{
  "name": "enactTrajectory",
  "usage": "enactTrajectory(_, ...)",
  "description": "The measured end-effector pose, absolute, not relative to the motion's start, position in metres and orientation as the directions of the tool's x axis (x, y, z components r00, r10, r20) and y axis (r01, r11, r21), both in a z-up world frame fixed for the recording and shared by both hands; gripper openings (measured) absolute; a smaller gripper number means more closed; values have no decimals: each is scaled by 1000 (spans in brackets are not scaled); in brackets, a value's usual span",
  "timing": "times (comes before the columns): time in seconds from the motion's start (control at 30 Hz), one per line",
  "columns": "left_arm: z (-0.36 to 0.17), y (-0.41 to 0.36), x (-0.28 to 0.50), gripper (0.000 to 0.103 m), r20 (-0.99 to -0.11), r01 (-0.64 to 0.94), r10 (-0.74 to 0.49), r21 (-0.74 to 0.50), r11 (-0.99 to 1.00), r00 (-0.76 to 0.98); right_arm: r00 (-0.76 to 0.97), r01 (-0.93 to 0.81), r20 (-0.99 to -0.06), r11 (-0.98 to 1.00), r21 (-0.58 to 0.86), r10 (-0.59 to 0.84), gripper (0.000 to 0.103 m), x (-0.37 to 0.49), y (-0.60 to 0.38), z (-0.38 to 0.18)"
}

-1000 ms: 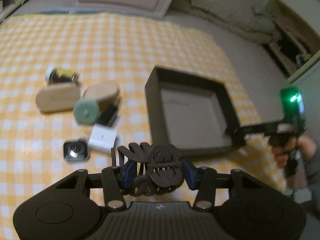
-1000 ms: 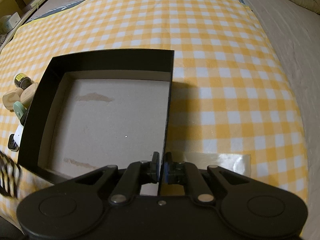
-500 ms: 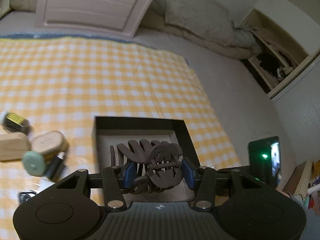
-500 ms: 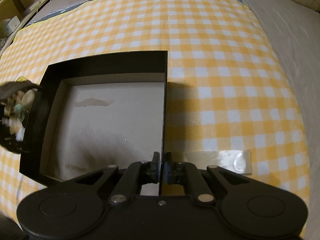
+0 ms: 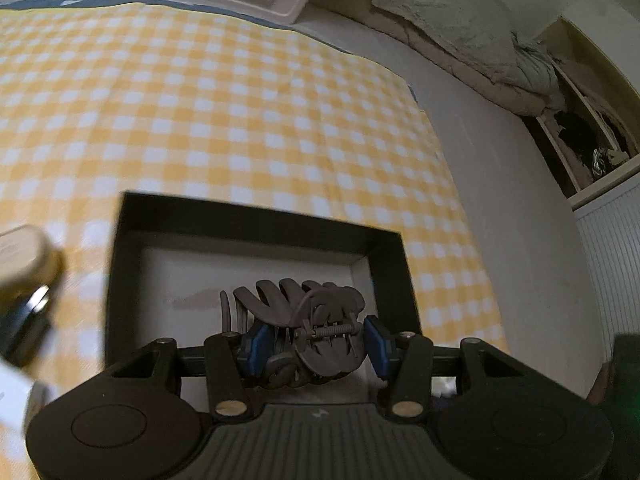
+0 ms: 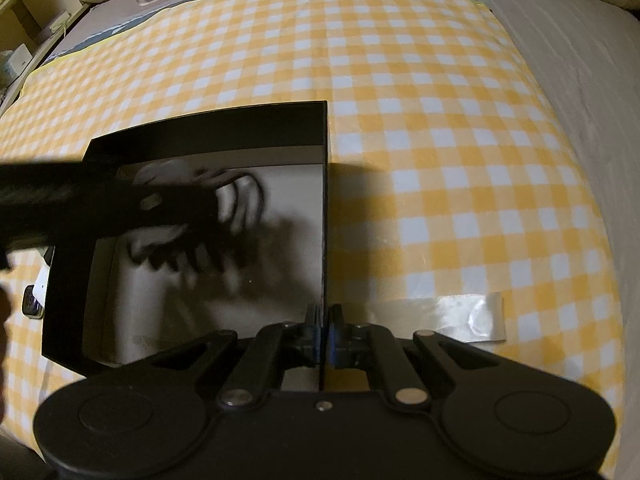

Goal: Organize rigid objects
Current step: 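Carry the claw clip over the black box and open the left gripper, then move the left tool back to the wooden oval block and grasp it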

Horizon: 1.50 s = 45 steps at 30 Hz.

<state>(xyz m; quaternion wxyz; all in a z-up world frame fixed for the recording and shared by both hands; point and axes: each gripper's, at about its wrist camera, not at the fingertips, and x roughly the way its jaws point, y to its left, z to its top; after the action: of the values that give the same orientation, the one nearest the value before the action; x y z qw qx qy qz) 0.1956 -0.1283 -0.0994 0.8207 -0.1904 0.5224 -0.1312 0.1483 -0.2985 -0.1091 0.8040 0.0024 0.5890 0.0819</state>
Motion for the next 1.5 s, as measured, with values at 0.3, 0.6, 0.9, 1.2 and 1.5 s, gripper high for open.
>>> enactTrajectory(0.3,-125,-153,220,49,-807,68,-424,-436,897,411,291,-128,-947,987,99,133,5,146,-297,-111)
enactTrajectory(0.6,-131,-144,223,86,-782,33,-439,-475,879,442,287,-116,-948,987,107,136,4,148,-293,-111)
enactTrajectory(0.9,-101,-132,203,87,-786,84,-459,-469,879,415,288,-114,-948,988,105,135,4,150,-294,-112)
enactTrajectory(1.2,-63,-108,163,87,-799,145,-401,-378,914,449,304,-121,-945,989,90,123,4,151,-295,-113)
enactTrajectory(1.5,-33,-79,124,101,-789,173,-316,-265,949,527,311,-126,-944,989,72,108,3,151,-294,-112)
